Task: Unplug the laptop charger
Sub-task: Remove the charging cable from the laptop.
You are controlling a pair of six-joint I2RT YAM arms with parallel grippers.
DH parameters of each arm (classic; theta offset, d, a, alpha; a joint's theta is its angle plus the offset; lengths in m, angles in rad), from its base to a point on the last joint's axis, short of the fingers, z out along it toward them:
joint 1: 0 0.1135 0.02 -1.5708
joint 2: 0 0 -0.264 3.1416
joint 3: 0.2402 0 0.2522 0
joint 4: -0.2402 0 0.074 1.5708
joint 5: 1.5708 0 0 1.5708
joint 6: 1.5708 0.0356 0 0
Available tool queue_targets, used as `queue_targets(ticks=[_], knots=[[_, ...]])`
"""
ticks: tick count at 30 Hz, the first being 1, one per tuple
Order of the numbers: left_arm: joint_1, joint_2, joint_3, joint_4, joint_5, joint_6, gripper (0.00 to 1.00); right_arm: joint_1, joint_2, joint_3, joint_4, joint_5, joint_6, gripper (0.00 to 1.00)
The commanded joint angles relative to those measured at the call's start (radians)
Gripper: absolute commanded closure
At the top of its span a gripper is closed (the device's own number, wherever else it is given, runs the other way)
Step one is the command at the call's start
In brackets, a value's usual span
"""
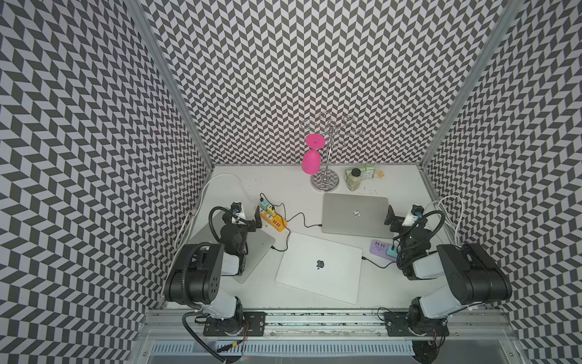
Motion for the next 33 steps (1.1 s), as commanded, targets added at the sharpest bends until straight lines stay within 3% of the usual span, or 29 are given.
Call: queue_targets(ticks=[1, 25, 29, 33], knots=[[-0.004, 0.001, 0.000, 0.015, -0.012, 0.009, 0.00, 0.005, 0.007, -0.002, 0.052, -0.006, -0.008, 0.01], [0.006, -0.013, 0.003, 0.012, 0.029, 0.013, 0.00, 0.003, 0.007, -0.001, 0.052, -0.005, -0.009, 0.01], [0.004, -0.162, 0.085, -0.268, 0.000, -0.001, 0.00, 0.004, -0.038, -0.055, 0.117, 0.039, 0.010, 0.01], [0.004, -0.291, 0.221, -0.615, -0.087, -0.035, 0.00, 0.005, -0.192, -0.063, -0.001, 0.041, 0.004, 0.01]])
